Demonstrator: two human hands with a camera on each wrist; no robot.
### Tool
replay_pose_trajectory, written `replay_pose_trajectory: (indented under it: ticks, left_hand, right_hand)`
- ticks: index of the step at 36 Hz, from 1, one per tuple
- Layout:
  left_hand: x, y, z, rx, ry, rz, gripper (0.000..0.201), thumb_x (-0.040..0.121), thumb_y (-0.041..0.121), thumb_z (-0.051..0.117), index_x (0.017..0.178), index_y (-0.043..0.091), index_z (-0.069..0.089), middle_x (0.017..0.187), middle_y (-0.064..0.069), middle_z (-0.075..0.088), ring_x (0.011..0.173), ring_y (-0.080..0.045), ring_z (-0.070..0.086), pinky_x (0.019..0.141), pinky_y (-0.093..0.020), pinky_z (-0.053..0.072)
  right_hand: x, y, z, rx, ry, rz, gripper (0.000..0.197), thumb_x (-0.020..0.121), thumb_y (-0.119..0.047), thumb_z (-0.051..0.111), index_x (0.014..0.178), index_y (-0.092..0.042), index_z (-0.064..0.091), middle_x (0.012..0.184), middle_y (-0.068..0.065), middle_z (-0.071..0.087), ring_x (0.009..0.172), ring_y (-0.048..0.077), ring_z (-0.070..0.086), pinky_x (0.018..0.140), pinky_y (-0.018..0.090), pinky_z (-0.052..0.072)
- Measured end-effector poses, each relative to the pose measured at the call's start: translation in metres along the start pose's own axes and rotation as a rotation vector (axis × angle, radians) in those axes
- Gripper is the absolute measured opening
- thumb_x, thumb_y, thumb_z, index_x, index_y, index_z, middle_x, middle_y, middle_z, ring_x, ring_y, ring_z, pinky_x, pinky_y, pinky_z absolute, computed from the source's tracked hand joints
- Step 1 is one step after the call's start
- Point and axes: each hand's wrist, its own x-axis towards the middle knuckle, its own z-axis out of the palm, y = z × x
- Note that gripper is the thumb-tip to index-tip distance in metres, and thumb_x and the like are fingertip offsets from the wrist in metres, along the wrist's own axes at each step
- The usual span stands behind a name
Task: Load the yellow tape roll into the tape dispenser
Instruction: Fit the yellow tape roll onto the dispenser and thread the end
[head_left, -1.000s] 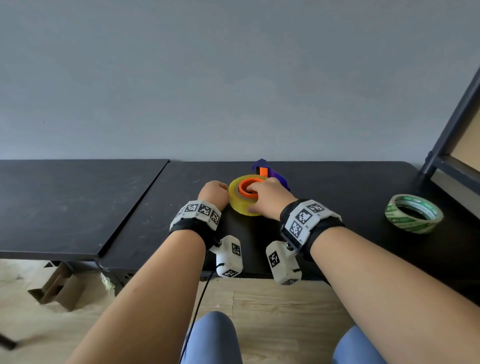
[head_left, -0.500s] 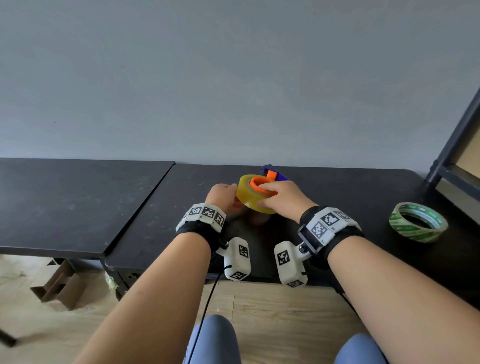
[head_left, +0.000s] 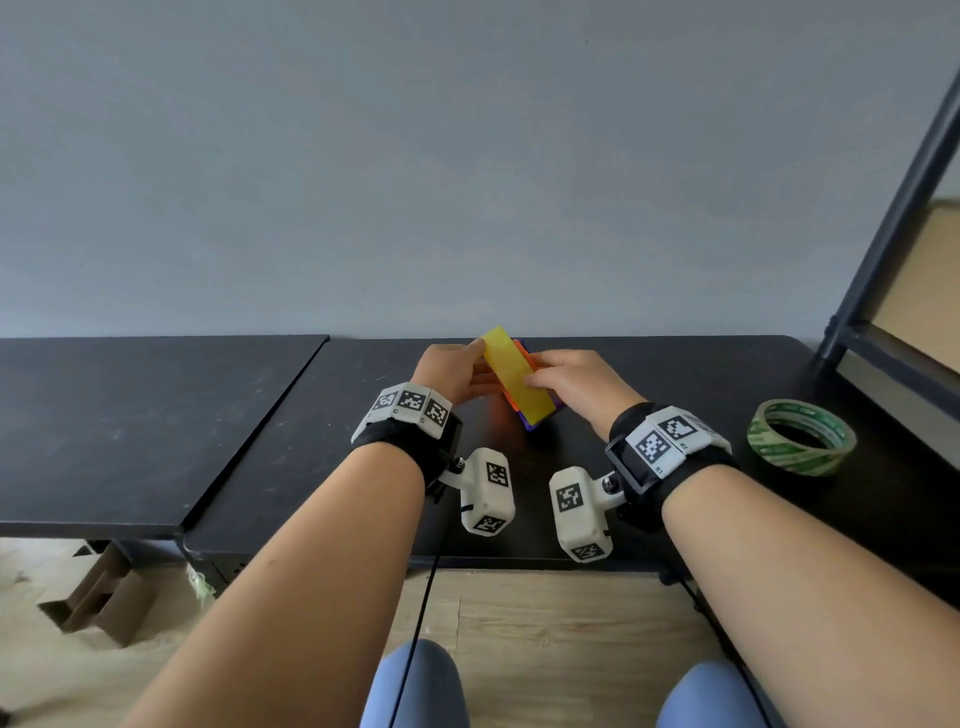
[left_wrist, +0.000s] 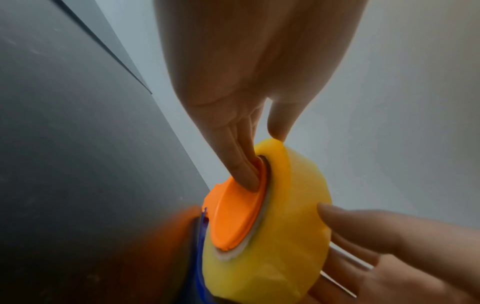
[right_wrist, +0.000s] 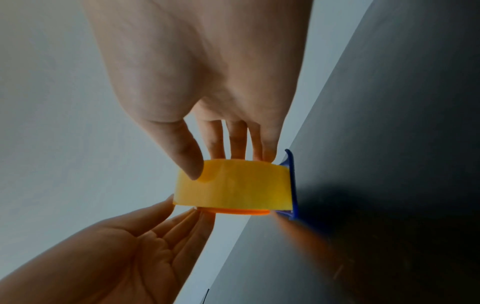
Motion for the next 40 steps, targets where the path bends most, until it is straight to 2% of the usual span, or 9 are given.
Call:
replay_pose_trajectory:
  ticks: [3, 5, 9, 12, 15, 21, 28, 32, 40]
  left_hand:
    - [0.003, 0.000, 0.004, 0.008, 0.023, 0.023, 0.024, 0.099, 0.014, 0.051, 0.091, -0.006, 0.062, 0.098, -0.026, 0.066, 0.079, -0.033, 0.067, 0.072, -0.037, 0.059]
    - [0.003, 0.001, 0.007, 0.008, 0.041, 0.051, 0.022, 0.098, 0.012, 0.052, 0.093, -0.005, 0.064, 0.107, -0.031, 0.067, 0.088, -0.037, 0.067, 0.080, -0.043, 0.059]
    - [0.004, 0.001, 0.010, 0.024, 0.046, 0.094, 0.024, 0.097, 0.011, 0.054, 0.110, -0.006, 0.064, 0.107, -0.028, 0.068, 0.089, -0.034, 0.070, 0.084, -0.042, 0.060]
    - [0.003, -0.001, 0.012, 0.026, 0.007, 0.081, 0.030, 0.097, 0.010, 0.053, 0.121, -0.009, 0.057, 0.105, -0.022, 0.068, 0.084, -0.027, 0.069, 0.080, -0.034, 0.061]
    - [0.001, -0.008, 0.013, 0.063, -0.029, 0.071, 0.034, 0.097, 0.011, 0.055, 0.125, -0.008, 0.057, 0.114, -0.023, 0.068, 0.102, -0.032, 0.068, 0.094, -0.039, 0.055]
    - [-0.001, -0.013, 0.014, 0.039, -0.064, 0.053, 0.042, 0.092, 0.010, 0.063, 0.131, -0.005, 0.055, 0.119, -0.024, 0.067, 0.110, -0.034, 0.067, 0.098, -0.041, 0.053]
    - [-0.002, -0.012, 0.007, 0.049, -0.148, 0.017, 0.041, 0.093, 0.006, 0.061, 0.131, -0.007, 0.053, 0.123, -0.027, 0.064, 0.101, -0.031, 0.065, 0.093, -0.037, 0.055]
    - [-0.004, -0.013, 0.007, 0.094, -0.146, 0.040, 0.038, 0.094, 0.008, 0.060, 0.129, -0.006, 0.055, 0.122, -0.026, 0.065, 0.102, -0.031, 0.065, 0.098, -0.039, 0.052]
    - [-0.002, -0.014, 0.010, 0.166, -0.102, 0.059, 0.041, 0.093, 0.015, 0.063, 0.130, -0.001, 0.056, 0.120, -0.021, 0.067, 0.110, -0.033, 0.067, 0.098, -0.042, 0.053]
  right_hand:
    - [0.001, 0.001, -0.004, -0.015, 0.004, -0.006, 0.035, 0.087, -0.008, 0.064, 0.122, -0.010, 0.069, 0.107, 0.004, 0.070, 0.089, 0.014, 0.063, 0.070, 0.020, 0.049]
    - [0.000, 0.002, -0.006, -0.019, 0.003, -0.002, 0.036, 0.087, -0.007, 0.064, 0.123, -0.011, 0.067, 0.109, 0.003, 0.069, 0.087, 0.011, 0.062, 0.065, 0.016, 0.046]
    - [0.000, 0.005, -0.006, -0.051, 0.005, -0.012, 0.044, 0.085, -0.006, 0.068, 0.129, -0.011, 0.063, 0.122, 0.005, 0.068, 0.110, 0.016, 0.061, 0.088, 0.023, 0.043]
    - [0.001, 0.009, -0.006, -0.061, 0.016, -0.001, 0.044, 0.084, -0.003, 0.067, 0.126, -0.013, 0.062, 0.116, 0.006, 0.069, 0.109, 0.019, 0.063, 0.081, 0.025, 0.045]
    - [0.001, 0.011, -0.006, -0.056, 0.012, -0.004, 0.039, 0.085, -0.002, 0.063, 0.122, -0.014, 0.064, 0.110, 0.004, 0.070, 0.105, 0.019, 0.063, 0.077, 0.022, 0.047]
    - [0.006, 0.000, -0.009, 0.096, 0.124, 0.034, 0.022, 0.087, -0.013, 0.056, 0.095, 0.003, 0.069, 0.096, 0.018, 0.069, 0.092, 0.031, 0.064, 0.100, 0.053, 0.049]
    - [0.013, -0.004, -0.004, 0.120, 0.156, 0.099, 0.056, 0.088, -0.043, 0.054, 0.106, 0.009, 0.065, 0.107, 0.027, 0.069, 0.100, 0.037, 0.069, 0.094, 0.051, 0.054]
    - [0.015, -0.003, 0.001, 0.131, 0.164, 0.131, 0.039, 0.090, -0.036, 0.058, 0.106, -0.002, 0.069, 0.107, 0.019, 0.071, 0.101, 0.032, 0.068, 0.095, 0.050, 0.054]
    - [0.007, -0.014, 0.003, 0.158, 0.170, 0.197, 0.034, 0.085, -0.022, 0.054, 0.104, 0.004, 0.065, 0.105, 0.024, 0.068, 0.105, 0.035, 0.065, 0.096, 0.048, 0.052]
